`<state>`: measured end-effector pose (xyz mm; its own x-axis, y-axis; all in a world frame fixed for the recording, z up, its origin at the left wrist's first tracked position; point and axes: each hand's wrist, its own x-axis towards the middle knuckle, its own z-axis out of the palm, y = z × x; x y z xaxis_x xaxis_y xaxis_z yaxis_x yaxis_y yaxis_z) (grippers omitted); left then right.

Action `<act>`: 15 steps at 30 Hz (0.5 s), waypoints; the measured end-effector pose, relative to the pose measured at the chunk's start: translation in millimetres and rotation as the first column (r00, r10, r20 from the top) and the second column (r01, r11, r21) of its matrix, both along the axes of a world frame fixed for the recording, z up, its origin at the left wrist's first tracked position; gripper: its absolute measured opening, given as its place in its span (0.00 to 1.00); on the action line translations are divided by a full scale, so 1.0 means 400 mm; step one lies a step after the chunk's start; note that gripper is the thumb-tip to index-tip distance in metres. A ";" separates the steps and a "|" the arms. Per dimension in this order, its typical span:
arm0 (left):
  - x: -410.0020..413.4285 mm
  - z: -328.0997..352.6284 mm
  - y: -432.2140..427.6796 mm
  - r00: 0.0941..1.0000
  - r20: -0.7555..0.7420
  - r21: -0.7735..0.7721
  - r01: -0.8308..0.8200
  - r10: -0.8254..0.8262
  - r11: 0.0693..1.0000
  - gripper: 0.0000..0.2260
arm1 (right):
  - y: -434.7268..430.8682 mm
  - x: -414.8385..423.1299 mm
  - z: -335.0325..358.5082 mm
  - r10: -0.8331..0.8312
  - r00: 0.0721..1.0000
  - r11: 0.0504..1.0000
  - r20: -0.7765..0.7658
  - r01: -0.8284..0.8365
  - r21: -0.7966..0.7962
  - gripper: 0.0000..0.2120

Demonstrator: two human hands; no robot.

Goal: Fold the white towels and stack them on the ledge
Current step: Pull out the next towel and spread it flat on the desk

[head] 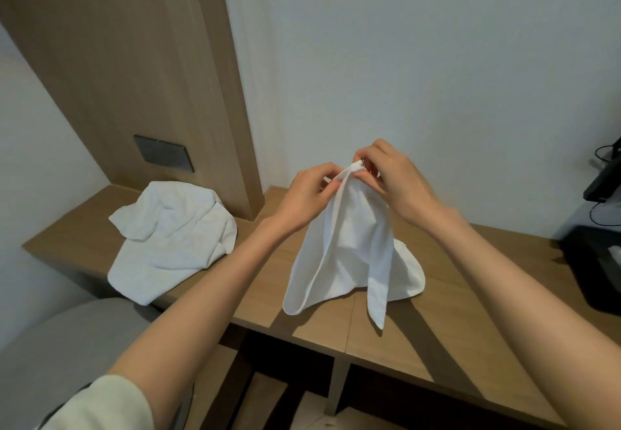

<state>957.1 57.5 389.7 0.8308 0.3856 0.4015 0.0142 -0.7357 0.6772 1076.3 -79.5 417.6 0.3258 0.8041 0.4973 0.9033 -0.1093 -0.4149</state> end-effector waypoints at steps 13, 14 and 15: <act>-0.212 -0.089 0.201 0.844 -0.430 -0.053 -0.378 0.320 0.924 0.11 | -0.089 -0.067 0.119 -0.436 0.862 0.797 -0.258 0.503 0.334 0.12; -0.227 -0.081 0.212 0.848 -0.434 -0.123 -0.391 0.305 0.912 0.09 | -0.099 -0.070 0.116 -0.477 0.845 0.785 -0.242 0.533 0.315 0.12; -0.240 -0.069 0.219 0.860 -0.422 -0.221 -0.403 0.286 0.888 0.08 | -0.108 -0.072 0.111 -0.512 0.825 0.769 -0.239 0.564 0.300 0.12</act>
<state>861.0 145.2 362.2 0.6845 0.7243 -0.0829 0.5200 -0.4054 0.7518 1047.5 -122.5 462.0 0.7376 0.2615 0.6225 0.6709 -0.3876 -0.6321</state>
